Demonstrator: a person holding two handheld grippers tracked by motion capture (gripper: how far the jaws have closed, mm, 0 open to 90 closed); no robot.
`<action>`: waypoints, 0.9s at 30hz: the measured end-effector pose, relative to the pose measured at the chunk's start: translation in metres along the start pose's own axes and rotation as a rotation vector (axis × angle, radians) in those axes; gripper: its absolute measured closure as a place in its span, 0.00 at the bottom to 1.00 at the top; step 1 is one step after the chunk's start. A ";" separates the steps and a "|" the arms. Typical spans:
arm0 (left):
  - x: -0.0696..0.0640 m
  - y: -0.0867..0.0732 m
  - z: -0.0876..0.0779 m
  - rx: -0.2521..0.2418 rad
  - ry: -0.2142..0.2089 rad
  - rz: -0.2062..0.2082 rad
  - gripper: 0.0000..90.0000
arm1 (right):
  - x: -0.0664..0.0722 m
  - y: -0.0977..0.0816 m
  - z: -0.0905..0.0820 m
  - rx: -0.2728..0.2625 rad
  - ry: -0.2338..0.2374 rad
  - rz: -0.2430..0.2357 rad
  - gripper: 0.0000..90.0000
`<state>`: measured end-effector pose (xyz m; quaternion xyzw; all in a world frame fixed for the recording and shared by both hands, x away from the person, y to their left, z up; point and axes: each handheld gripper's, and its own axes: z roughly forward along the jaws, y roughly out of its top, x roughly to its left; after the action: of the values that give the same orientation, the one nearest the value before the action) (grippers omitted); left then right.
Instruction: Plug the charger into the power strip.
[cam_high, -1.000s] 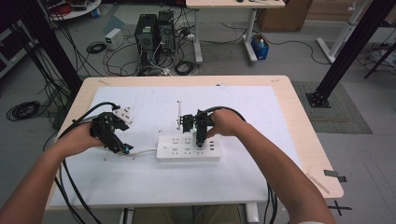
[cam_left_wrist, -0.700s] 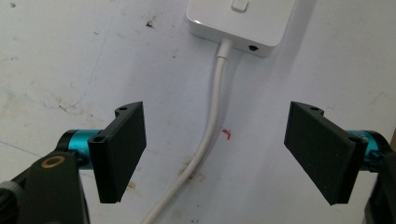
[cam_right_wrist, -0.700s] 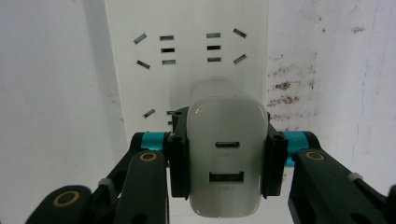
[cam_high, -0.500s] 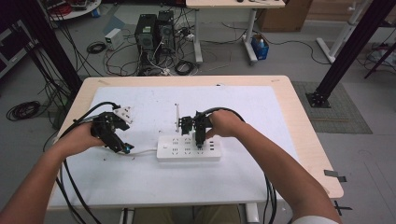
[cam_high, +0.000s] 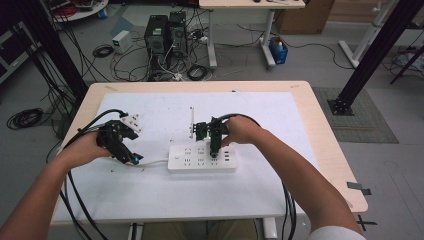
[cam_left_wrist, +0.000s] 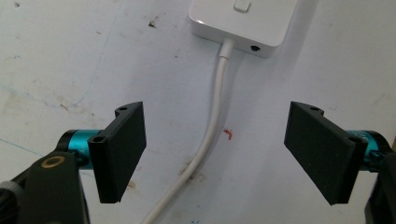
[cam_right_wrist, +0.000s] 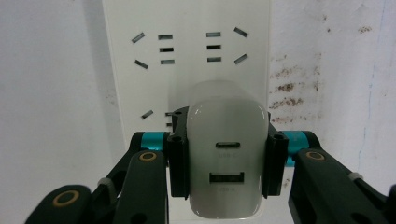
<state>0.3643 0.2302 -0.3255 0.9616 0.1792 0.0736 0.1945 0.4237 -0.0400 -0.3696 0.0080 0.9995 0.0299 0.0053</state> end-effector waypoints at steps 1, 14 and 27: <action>0.001 0.001 0.001 0.001 -0.001 0.004 0.23 | 0.001 0.000 0.000 -0.004 -0.009 -0.004 0.69; 0.000 0.005 0.001 -0.010 0.007 -0.002 0.23 | -0.002 -0.036 -0.024 -0.162 -0.082 0.196 0.24; 0.002 0.010 0.000 -0.022 0.024 -0.043 0.23 | 0.011 -0.111 -0.065 -0.307 -0.158 0.412 0.14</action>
<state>0.3692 0.2229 -0.3211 0.9544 0.2012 0.0828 0.2045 0.4104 -0.1546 -0.3117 0.2127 0.9570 0.1810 0.0781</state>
